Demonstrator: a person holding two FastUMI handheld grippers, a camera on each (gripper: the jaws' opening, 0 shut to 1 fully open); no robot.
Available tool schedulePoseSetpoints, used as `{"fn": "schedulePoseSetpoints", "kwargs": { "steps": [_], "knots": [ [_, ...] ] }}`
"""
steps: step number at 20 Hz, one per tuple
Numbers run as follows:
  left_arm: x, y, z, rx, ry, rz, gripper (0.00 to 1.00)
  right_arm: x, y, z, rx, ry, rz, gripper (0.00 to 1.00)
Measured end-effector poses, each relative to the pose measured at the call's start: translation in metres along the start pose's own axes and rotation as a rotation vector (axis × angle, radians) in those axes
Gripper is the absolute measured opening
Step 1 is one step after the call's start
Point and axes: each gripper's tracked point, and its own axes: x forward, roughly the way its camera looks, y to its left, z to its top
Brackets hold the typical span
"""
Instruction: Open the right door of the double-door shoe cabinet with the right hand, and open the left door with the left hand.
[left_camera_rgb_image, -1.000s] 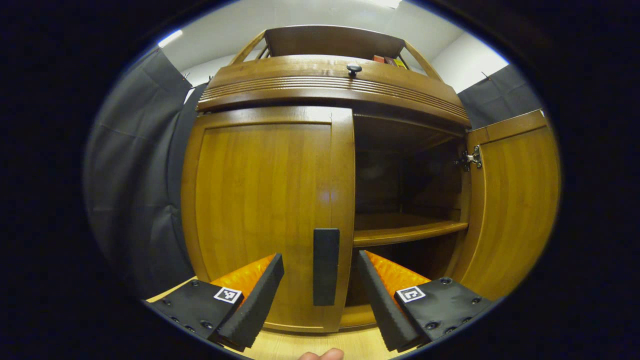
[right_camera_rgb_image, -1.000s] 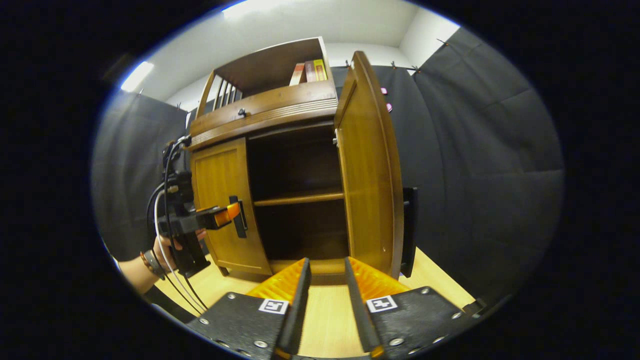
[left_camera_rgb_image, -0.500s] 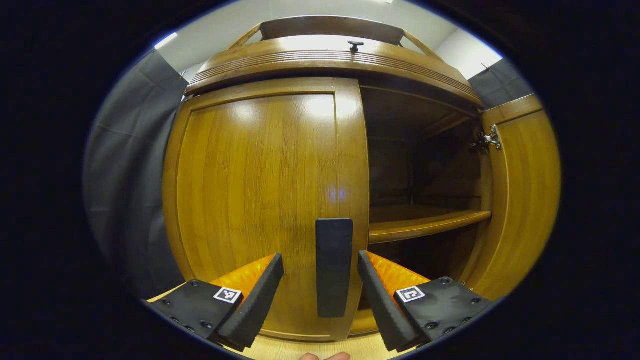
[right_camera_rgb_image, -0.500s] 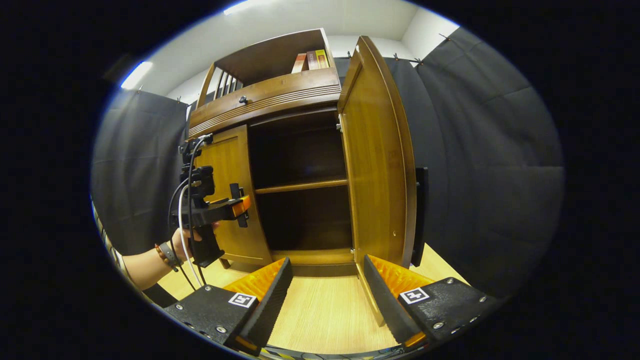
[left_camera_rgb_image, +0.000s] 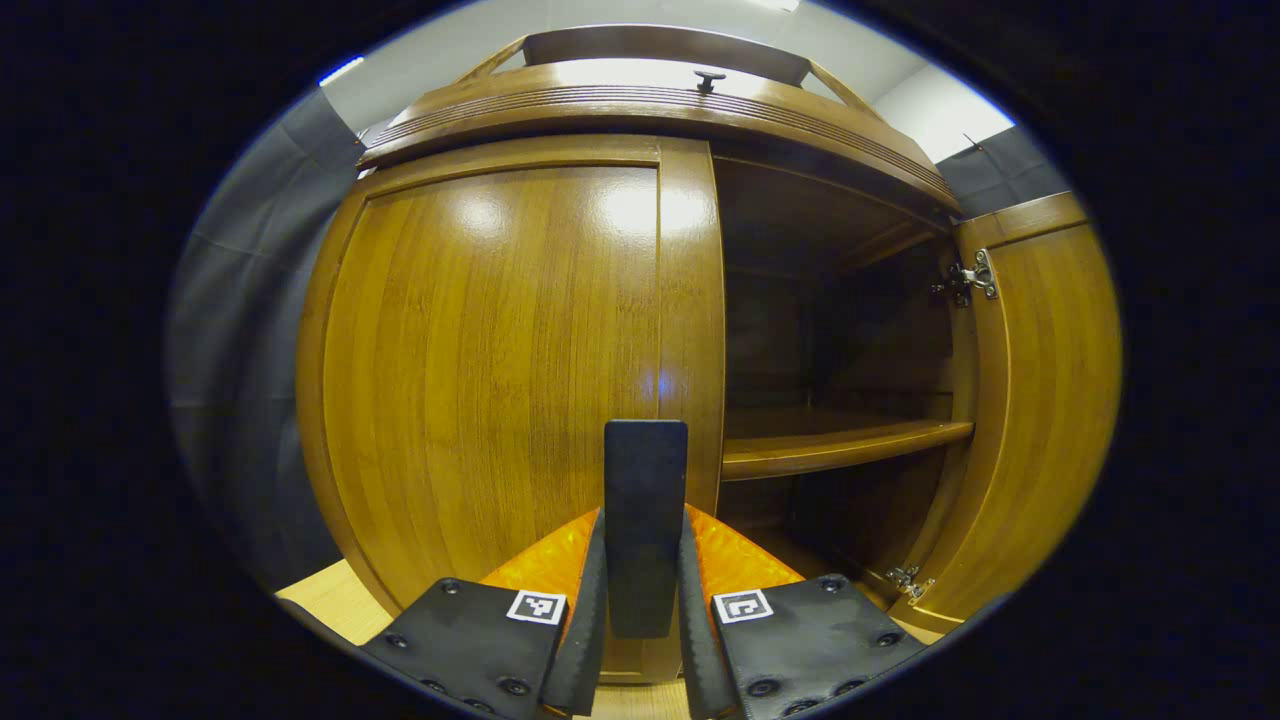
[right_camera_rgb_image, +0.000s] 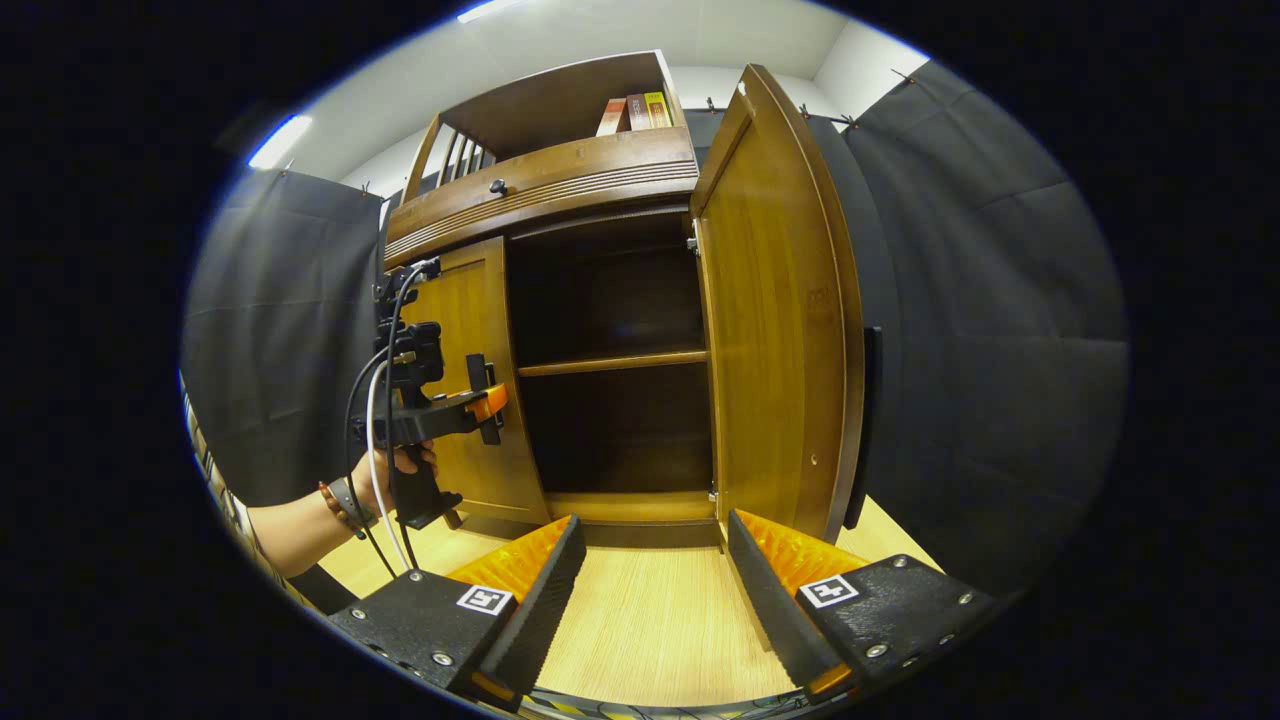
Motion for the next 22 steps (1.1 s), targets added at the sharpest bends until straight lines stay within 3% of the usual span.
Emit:
{"fn": "schedulePoseSetpoints", "kwargs": {
  "steps": [2,3,4,5,6,9,10,11,16,20,22],
  "knots": [
    [-0.009,0.001,0.000,0.004,0.007,0.004,0.36,0.001,0.000,-0.001,-0.001,0.007,0.000,0.77],
    [-0.015,0.002,0.001,0.004,0.004,0.004,0.36,0.003,0.000,-0.002,-0.004,0.008,-0.003,0.89],
    [-0.022,0.003,0.001,0.002,0.005,0.007,0.36,0.003,0.001,-0.002,-0.003,0.009,-0.001,0.89],
    [-0.031,0.005,0.001,0.000,0.002,0.013,0.36,0.004,0.003,-0.002,0.001,0.010,0.005,0.77],
    [-0.040,0.006,0.002,0.006,-0.001,0.014,0.36,0.005,0.007,-0.003,0.006,0.010,0.013,0.89],
    [-0.066,0.013,0.005,0.013,0.006,0.003,0.37,0.012,0.018,-0.003,0.019,0.008,0.036,0.89],
    [-0.074,0.014,0.005,0.005,0.014,0.002,0.36,0.014,0.022,-0.002,0.021,0.004,0.046,1.00],
    [-0.082,0.017,0.007,0.001,0.022,0.004,0.37,0.016,0.026,0.000,0.020,0.000,0.054,0.89],
    [-0.142,0.046,0.011,0.007,0.052,0.092,0.36,0.023,0.036,-0.010,0.004,0.018,0.067,0.89],
    [-0.179,0.076,0.013,-0.047,0.061,0.131,0.37,0.032,0.048,-0.017,-0.001,0.046,0.094,1.00],
    [-0.192,0.090,0.014,-0.061,0.063,0.158,0.37,0.035,0.056,-0.017,-0.004,0.046,0.112,1.00]
  ]
}}
